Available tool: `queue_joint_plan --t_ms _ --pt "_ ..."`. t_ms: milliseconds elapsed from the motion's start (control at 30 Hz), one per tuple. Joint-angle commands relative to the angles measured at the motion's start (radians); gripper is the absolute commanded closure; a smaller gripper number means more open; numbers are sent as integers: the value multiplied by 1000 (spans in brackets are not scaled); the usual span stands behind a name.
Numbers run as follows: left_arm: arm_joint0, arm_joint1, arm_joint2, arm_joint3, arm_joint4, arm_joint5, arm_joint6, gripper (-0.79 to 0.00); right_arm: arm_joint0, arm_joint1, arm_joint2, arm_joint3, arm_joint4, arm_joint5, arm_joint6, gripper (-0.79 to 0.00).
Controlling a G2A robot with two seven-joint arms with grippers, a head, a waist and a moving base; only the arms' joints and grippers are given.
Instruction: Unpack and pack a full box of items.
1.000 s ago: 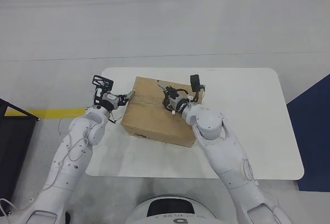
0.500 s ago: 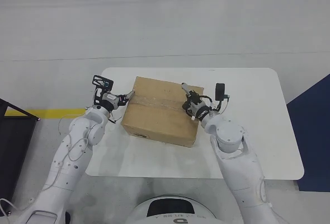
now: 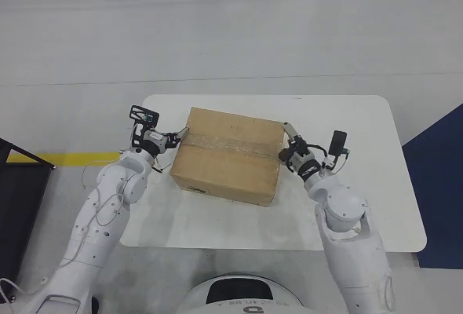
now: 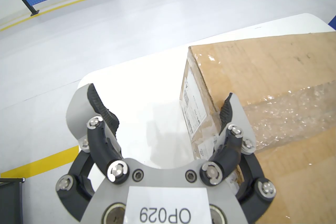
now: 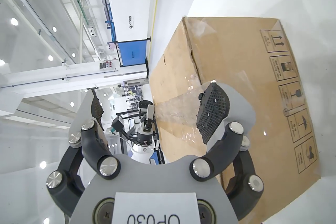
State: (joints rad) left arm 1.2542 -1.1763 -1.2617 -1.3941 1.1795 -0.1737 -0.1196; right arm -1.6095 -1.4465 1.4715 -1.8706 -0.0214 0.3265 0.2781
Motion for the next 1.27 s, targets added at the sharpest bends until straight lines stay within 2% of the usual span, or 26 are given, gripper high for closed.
queue_joint_plan --t_ms 0,167,300,500,633,1233 --pt "0 0 0 0 0 0 0 -785 -16 2 26 6 33 -31 -5 -785" --pt "13 1 -36 -42 -48 -8 35 -785 -43 5 78 29 96 -106 -31 -785" --pt "12 6 -102 -53 -106 12 49 -785 -49 5 108 59 148 -187 -71 -785" --pt "15 10 -201 -7 -190 78 64 -785 -42 -2 102 121 192 -324 -175 -785" --pt "19 9 -219 28 -226 90 48 -785 -26 -6 86 168 217 -415 -207 -785" --pt "19 9 -219 28 -226 90 48 -785 -22 -6 86 181 228 -425 -200 -785"
